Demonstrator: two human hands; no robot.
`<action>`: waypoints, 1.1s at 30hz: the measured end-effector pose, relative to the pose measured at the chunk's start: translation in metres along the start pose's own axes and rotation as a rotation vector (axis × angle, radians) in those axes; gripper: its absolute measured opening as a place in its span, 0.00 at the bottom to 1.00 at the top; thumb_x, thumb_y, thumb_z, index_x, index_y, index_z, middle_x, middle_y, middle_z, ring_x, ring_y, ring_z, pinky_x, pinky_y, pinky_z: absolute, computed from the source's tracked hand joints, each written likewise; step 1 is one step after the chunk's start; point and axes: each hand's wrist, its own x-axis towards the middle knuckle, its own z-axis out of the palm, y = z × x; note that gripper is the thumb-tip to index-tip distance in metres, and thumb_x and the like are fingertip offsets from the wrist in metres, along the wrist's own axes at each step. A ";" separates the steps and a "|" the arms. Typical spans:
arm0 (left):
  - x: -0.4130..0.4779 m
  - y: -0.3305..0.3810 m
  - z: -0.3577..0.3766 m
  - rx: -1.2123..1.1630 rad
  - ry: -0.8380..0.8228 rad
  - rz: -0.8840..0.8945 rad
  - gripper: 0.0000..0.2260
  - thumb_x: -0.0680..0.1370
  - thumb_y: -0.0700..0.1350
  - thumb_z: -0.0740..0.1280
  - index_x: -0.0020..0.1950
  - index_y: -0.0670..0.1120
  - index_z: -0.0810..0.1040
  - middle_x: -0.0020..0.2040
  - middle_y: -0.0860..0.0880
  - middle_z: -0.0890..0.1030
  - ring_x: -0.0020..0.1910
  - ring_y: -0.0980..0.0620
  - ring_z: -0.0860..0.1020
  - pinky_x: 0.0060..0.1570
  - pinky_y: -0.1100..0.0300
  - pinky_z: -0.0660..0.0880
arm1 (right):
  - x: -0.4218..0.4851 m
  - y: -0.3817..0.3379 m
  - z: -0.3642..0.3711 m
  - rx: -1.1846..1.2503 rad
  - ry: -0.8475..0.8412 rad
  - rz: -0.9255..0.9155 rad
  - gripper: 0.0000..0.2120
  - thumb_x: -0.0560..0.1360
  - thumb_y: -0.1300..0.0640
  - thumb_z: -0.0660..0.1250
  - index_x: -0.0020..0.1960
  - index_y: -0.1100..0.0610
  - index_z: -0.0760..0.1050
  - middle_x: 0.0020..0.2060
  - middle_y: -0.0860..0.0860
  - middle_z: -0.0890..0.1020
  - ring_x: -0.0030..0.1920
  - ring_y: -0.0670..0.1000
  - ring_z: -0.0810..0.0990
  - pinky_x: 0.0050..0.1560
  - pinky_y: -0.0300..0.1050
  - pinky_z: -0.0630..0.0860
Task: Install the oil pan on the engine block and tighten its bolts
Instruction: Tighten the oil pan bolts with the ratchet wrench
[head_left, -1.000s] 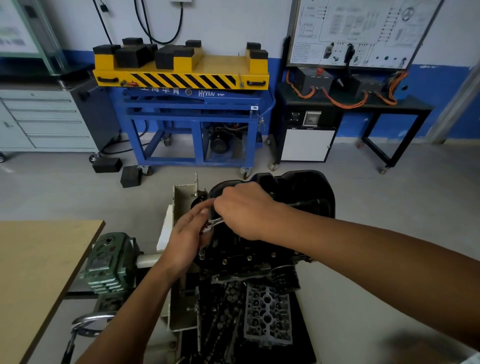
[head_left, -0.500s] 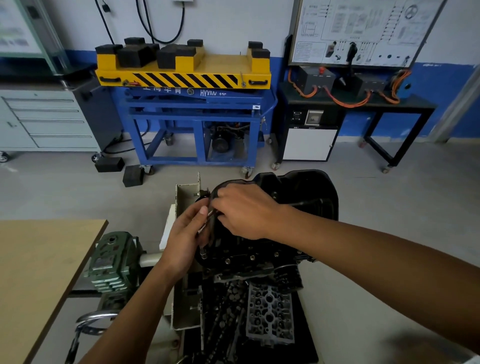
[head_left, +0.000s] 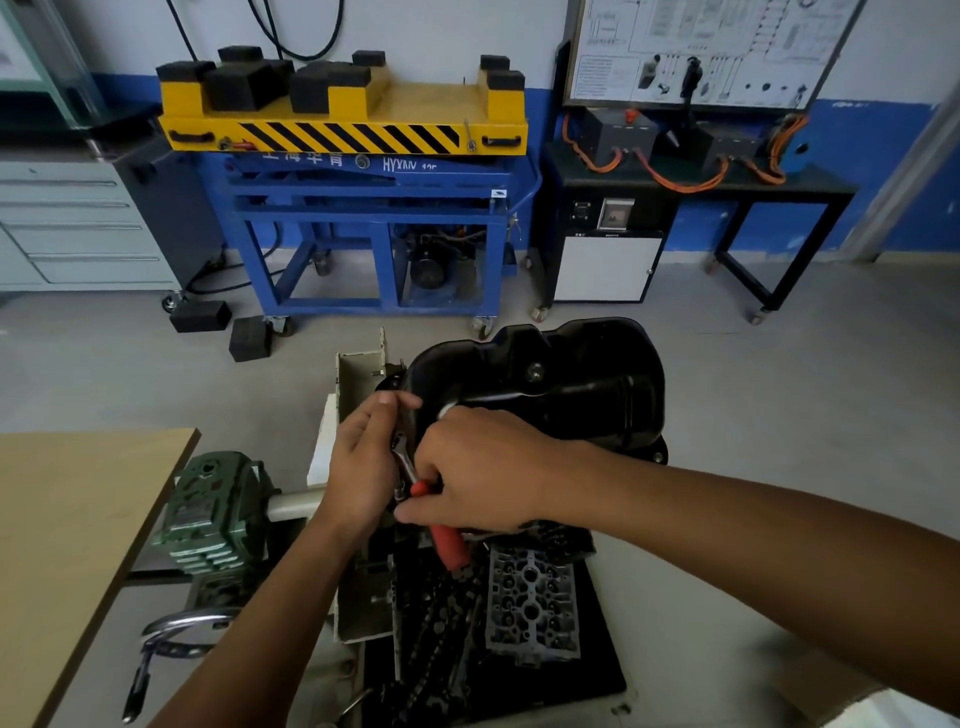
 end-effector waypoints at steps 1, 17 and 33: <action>0.001 0.001 0.000 0.011 0.001 0.008 0.16 0.86 0.44 0.54 0.48 0.45 0.80 0.38 0.50 0.78 0.39 0.55 0.75 0.41 0.65 0.74 | 0.001 0.002 -0.001 0.008 -0.025 0.011 0.23 0.75 0.40 0.70 0.30 0.56 0.76 0.25 0.51 0.77 0.27 0.50 0.76 0.28 0.44 0.70; 0.014 -0.005 -0.013 -0.070 -0.353 -0.162 0.20 0.81 0.54 0.58 0.64 0.43 0.78 0.29 0.47 0.61 0.26 0.52 0.58 0.30 0.54 0.54 | 0.023 0.029 -0.023 -0.536 0.013 -0.025 0.17 0.77 0.65 0.60 0.33 0.53 0.61 0.30 0.48 0.62 0.28 0.49 0.62 0.27 0.44 0.56; 0.006 0.000 -0.016 -0.048 -0.111 -0.023 0.18 0.79 0.53 0.62 0.62 0.43 0.79 0.31 0.48 0.71 0.29 0.53 0.67 0.31 0.62 0.66 | 0.034 0.036 -0.011 -0.400 0.069 -0.046 0.10 0.80 0.55 0.61 0.59 0.52 0.77 0.46 0.50 0.80 0.48 0.53 0.79 0.41 0.50 0.76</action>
